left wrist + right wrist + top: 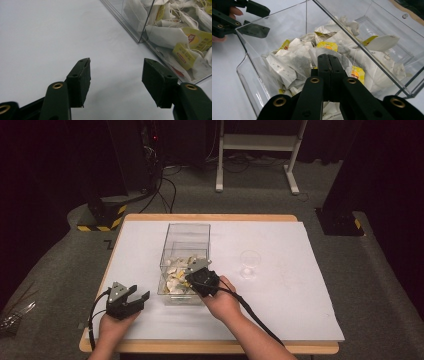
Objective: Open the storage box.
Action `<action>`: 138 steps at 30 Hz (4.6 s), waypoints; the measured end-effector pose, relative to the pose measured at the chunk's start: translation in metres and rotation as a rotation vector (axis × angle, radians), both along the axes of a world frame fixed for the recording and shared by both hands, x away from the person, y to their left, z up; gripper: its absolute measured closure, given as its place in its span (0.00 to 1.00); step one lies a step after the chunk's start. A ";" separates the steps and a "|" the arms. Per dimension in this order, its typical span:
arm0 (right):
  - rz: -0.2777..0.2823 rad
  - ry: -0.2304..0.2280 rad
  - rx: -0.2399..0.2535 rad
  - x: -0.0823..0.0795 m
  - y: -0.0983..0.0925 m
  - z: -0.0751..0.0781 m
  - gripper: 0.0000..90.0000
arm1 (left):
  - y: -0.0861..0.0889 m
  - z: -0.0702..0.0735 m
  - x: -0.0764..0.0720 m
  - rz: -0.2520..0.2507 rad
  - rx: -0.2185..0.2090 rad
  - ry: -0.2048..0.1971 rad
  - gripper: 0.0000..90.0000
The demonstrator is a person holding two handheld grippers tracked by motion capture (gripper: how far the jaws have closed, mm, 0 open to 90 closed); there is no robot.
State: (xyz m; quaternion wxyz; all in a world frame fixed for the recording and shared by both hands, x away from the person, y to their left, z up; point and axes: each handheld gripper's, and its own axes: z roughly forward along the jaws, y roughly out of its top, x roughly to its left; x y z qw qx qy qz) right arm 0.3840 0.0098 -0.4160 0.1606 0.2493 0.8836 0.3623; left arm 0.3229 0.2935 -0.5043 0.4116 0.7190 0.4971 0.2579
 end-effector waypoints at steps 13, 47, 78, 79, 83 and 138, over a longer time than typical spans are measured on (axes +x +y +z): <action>-0.001 -0.024 0.080 -0.012 -0.012 0.004 1.00 | -0.001 0.000 0.000 -0.003 0.006 0.002 0.45; -0.010 -0.116 0.238 -0.031 -0.030 0.030 1.00 | -0.003 0.000 0.001 -0.009 0.028 0.011 0.45; -0.014 -0.188 0.290 -0.042 -0.041 0.054 1.00 | -0.004 0.000 0.001 -0.025 0.040 0.008 0.44; -0.016 -0.190 0.288 -0.042 -0.042 0.054 1.00 | -0.004 0.000 0.001 -0.024 0.038 0.010 0.43; -0.022 -0.191 0.287 -0.040 -0.044 0.054 1.00 | -0.004 0.000 0.002 -0.026 0.044 0.011 0.43; -0.271 -0.223 0.220 0.002 -0.130 0.054 1.00 | -0.006 -0.001 0.001 -0.029 0.056 0.011 0.42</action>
